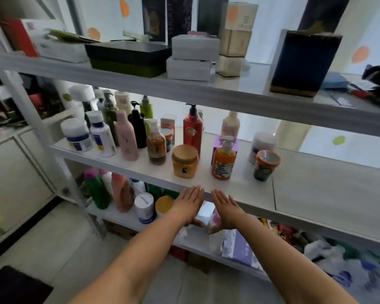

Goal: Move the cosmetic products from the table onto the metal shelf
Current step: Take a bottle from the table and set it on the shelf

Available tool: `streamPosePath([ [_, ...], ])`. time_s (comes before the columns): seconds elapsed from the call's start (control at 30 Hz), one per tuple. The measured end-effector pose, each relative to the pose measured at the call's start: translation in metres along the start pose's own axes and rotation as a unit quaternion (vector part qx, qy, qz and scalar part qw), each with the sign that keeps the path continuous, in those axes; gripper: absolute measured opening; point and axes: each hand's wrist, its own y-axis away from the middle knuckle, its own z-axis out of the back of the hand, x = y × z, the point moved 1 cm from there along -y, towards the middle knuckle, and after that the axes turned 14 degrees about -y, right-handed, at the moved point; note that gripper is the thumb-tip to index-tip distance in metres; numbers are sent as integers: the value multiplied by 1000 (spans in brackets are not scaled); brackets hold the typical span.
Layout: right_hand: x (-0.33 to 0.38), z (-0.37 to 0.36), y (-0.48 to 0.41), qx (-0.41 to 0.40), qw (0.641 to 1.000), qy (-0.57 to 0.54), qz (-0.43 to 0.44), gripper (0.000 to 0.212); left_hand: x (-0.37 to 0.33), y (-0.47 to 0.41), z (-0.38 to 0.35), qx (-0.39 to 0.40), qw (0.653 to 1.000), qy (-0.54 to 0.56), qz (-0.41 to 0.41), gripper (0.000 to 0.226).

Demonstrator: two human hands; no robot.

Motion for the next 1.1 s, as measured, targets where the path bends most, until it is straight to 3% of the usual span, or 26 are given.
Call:
streamPosePath([
  [0.3, 182, -46, -71, 53, 979, 76, 180, 126, 137, 123, -92, 37, 975, 59, 213, 100],
  [0.63, 382, -95, -160, 128, 908, 146, 371, 122, 267, 233, -175, 70, 899, 173, 397, 101],
  [0.83, 533, -115, -226, 143, 864, 163, 454, 128, 381, 303, -201, 108, 839, 149, 512, 96],
  [0.9, 577, -126, -240, 156, 850, 165, 476, 128, 410, 332, -213, 106, 805, 156, 562, 93],
  [1.1, 674, -179, -245, 214, 785, 209, 543, 130, 427, 408, -264, 167, 709, 233, 644, 93],
])
